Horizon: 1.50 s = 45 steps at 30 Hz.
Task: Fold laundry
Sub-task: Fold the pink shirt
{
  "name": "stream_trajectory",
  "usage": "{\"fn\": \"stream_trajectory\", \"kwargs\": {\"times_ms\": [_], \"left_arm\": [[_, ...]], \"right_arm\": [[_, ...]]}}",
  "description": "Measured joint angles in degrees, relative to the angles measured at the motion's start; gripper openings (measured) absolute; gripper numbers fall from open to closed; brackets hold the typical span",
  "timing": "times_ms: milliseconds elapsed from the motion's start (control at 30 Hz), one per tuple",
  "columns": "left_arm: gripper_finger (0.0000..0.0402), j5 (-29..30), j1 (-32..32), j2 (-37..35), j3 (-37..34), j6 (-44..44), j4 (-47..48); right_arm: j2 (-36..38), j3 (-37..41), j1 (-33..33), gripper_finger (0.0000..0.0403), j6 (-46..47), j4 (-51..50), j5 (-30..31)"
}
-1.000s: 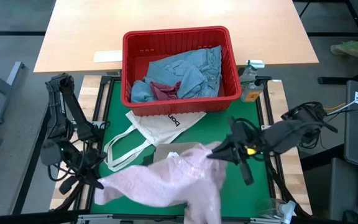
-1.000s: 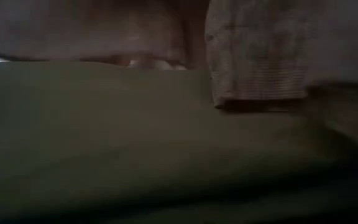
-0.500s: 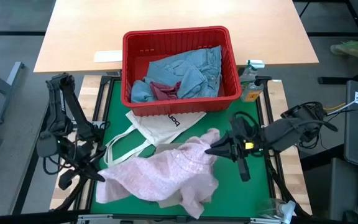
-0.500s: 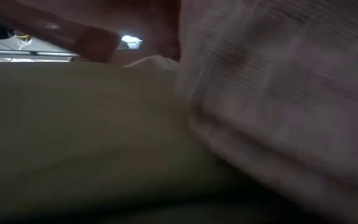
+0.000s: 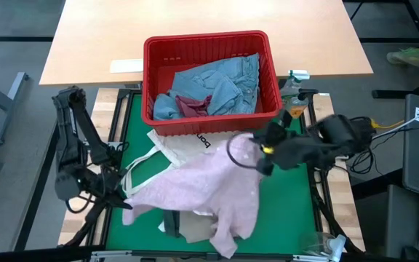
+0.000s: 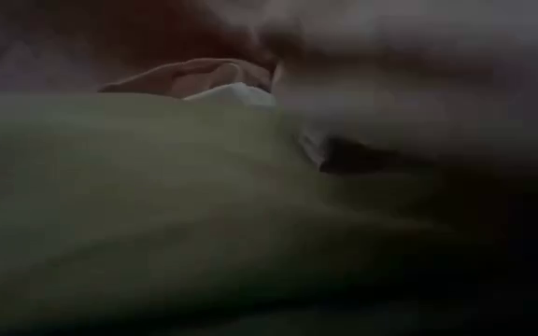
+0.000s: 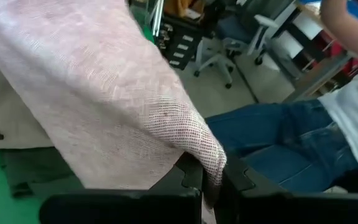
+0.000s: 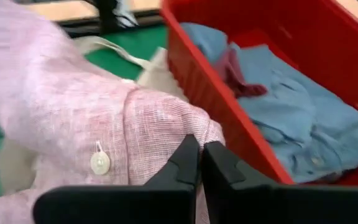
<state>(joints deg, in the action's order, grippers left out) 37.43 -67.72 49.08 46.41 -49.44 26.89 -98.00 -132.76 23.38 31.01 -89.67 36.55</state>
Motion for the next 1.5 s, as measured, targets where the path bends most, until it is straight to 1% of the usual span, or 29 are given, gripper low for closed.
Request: {"fn": "stream_trajectory", "kwargs": {"times_ms": [167,233,333,567,733,800,900,967,1067,1133,1200,1300,1333,1400,1500], "left_arm": [[0.0006,-0.23,0.00,2.49,0.00,-0.02,0.29],[0.0006,-1.43,0.00,3.45,0.00,-0.14,0.32],[0.0006,-2.77,0.00,5.22,0.00,-1.47,1.06],[0.0008,-5.53,0.00,9.57,0.00,-3.07,1.17],[0.0009,-5.57,0.00,10.97,0.00,-3.01,1.17],[0.0009,-5.59,0.00,10.97,0.00,-3.00,1.16],[0.0010,-5.46,0.00,10.97,0.00,-2.98,1.17],[0.0010,-5.44,0.00,10.97,0.00,-2.98,1.15],[0.0010,-5.41,0.00,10.97,0.00,-2.98,1.16],[0.0010,-5.42,0.00,10.97,0.00,-2.99,1.15],[0.0010,-5.40,0.00,10.97,0.00,-3.00,1.15],[0.0010,-5.38,0.00,10.97,0.00,-2.98,1.15],[0.0010,-5.40,0.00,10.97,0.00,-3.00,1.15],[0.0010,-5.37,0.00,10.97,0.00,-3.00,1.12],[0.0010,-5.31,0.00,10.97,0.00,-3.03,1.10]], "right_arm": [[-0.55,5.97,-5.85,0.0008,-1.41,0.90,-0.10],[-0.66,9.18,-7.90,0.0008,-1.66,1.28,-0.24],[-0.68,15.08,-11.22,0.0008,-1.72,4.18,-2.17],[-0.75,24.83,-16.39,0.0009,-1.71,6.06,-11.18],[-0.72,26.87,-18.81,0.0025,-1.73,5.97,-20.58],[-0.74,26.91,-19.37,0.0035,-1.75,6.21,-23.23],[-0.72,26.89,-19.44,0.0060,-4.15,6.20,-25.23],[-0.72,26.89,-19.33,0.0085,-5.74,6.20,-25.39],[-0.71,26.89,-19.31,0.0129,-5.39,6.21,-26.00],[-0.70,26.89,-19.31,0.0155,-4.20,6.23,-27.98],[-0.71,26.89,-19.31,0.0176,-3.57,6.04,-32.06],[-0.71,26.89,-18.80,0.0194,-0.96,5.52,-42.35],[-0.70,26.89,-18.14,0.0197,0.17,5.85,-44.96],[-0.70,26.89,-15.62,0.0199,1.06,7.06,-46.53],[-0.70,26.89,-9.80,0.0199,1.67,9.90,-44.94]]}}
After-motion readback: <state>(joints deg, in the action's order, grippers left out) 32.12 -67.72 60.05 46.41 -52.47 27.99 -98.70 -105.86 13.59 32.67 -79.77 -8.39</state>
